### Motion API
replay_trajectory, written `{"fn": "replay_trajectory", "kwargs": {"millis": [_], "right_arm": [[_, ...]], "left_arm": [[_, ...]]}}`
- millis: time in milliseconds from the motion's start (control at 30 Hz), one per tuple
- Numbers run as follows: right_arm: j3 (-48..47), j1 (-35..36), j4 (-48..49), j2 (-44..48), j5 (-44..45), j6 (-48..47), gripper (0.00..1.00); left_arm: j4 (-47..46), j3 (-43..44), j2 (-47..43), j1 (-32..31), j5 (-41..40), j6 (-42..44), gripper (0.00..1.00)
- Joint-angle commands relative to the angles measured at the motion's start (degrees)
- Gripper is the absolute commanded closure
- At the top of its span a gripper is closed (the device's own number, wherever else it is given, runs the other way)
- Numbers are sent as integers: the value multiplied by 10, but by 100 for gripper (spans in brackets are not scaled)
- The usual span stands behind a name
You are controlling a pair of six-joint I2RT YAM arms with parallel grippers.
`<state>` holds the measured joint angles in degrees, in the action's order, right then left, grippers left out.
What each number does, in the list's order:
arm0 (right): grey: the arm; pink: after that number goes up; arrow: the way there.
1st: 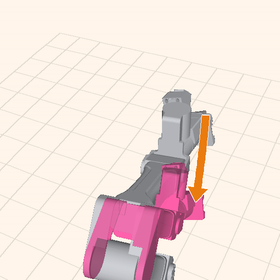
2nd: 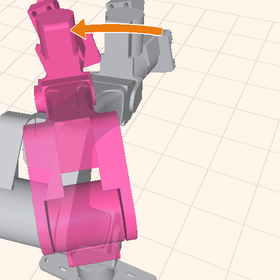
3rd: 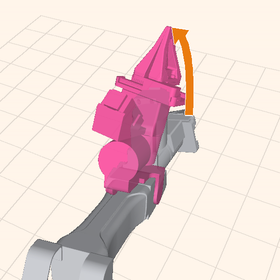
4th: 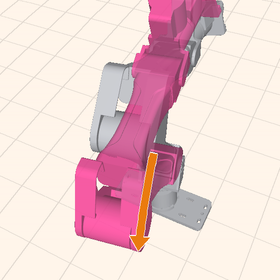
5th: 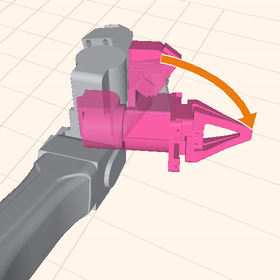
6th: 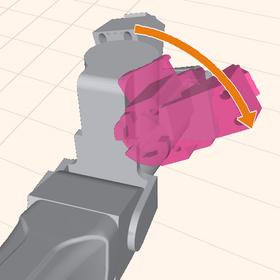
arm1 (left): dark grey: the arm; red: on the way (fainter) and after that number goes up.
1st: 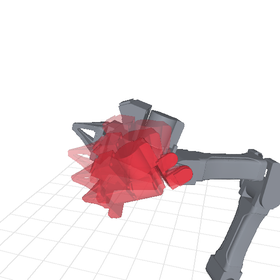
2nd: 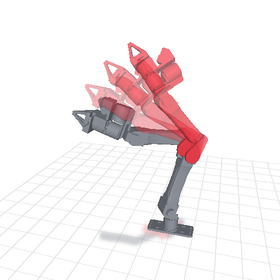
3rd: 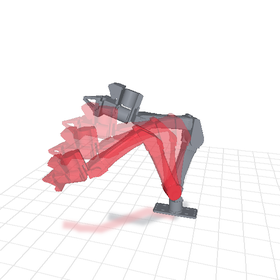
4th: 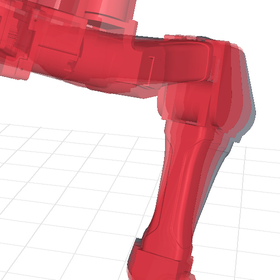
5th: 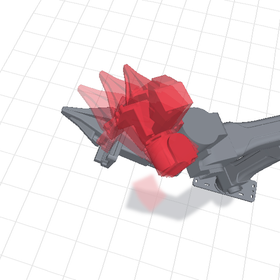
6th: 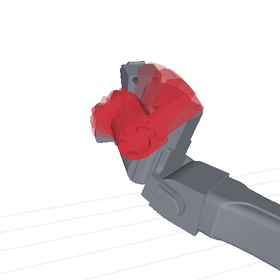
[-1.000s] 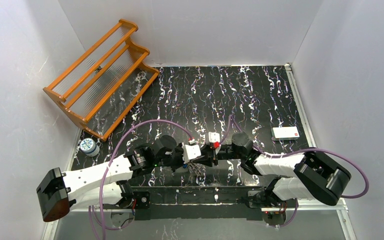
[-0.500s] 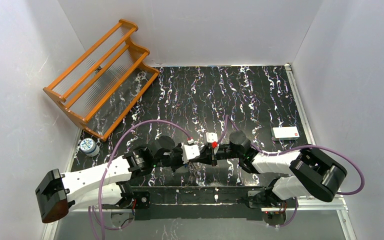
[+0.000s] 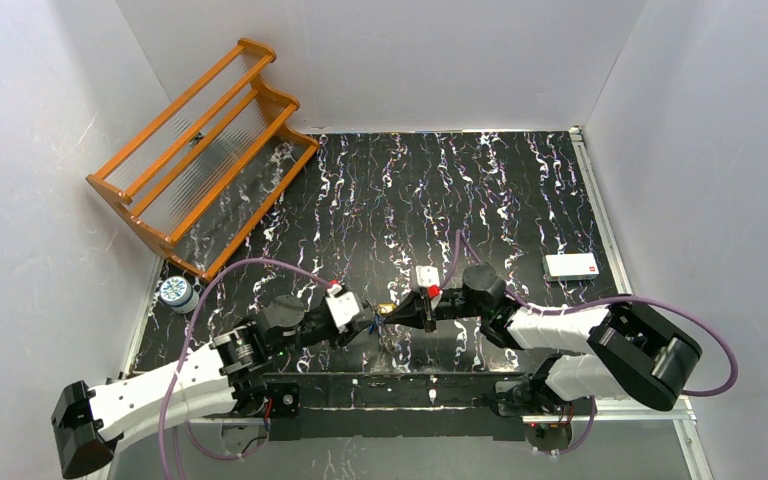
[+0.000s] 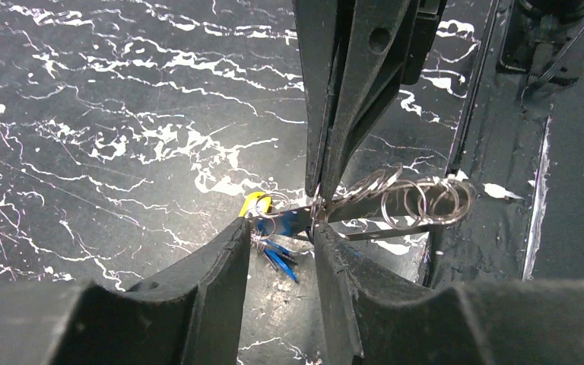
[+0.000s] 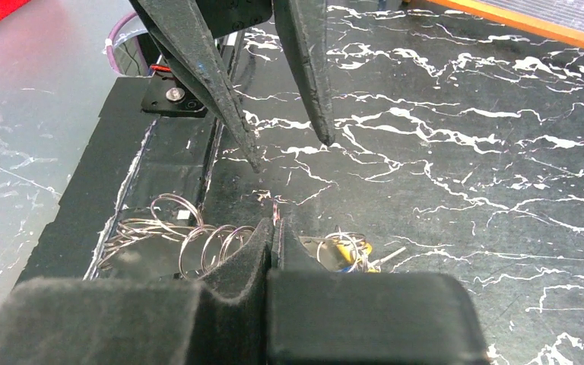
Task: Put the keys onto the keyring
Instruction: Adjust the key on the keyring.
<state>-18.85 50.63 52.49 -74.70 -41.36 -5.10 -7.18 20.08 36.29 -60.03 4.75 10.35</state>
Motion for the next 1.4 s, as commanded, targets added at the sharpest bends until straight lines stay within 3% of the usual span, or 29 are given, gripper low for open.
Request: {"fn": "replay_trajectory", "kwargs": {"millis": [0, 267, 633, 1200, 1367], "right_arm": [[8, 1, 45, 23, -20, -15, 99], [13, 1, 64, 26, -61, -19, 99], [6, 1, 60, 24, -70, -21, 99], [2, 1, 56, 22, -71, -21, 99], [0, 1, 54, 22, -70, -21, 99]], "left_arm": [[-91, -52, -53, -2, 14, -27, 67], [-233, -147, -89, -2, 53, -41, 70], [-279, -137, -6, -2, 88, -59, 69], [-295, -136, 20, -2, 71, -63, 74], [-294, -129, 37, -2, 72, -68, 70]]}}
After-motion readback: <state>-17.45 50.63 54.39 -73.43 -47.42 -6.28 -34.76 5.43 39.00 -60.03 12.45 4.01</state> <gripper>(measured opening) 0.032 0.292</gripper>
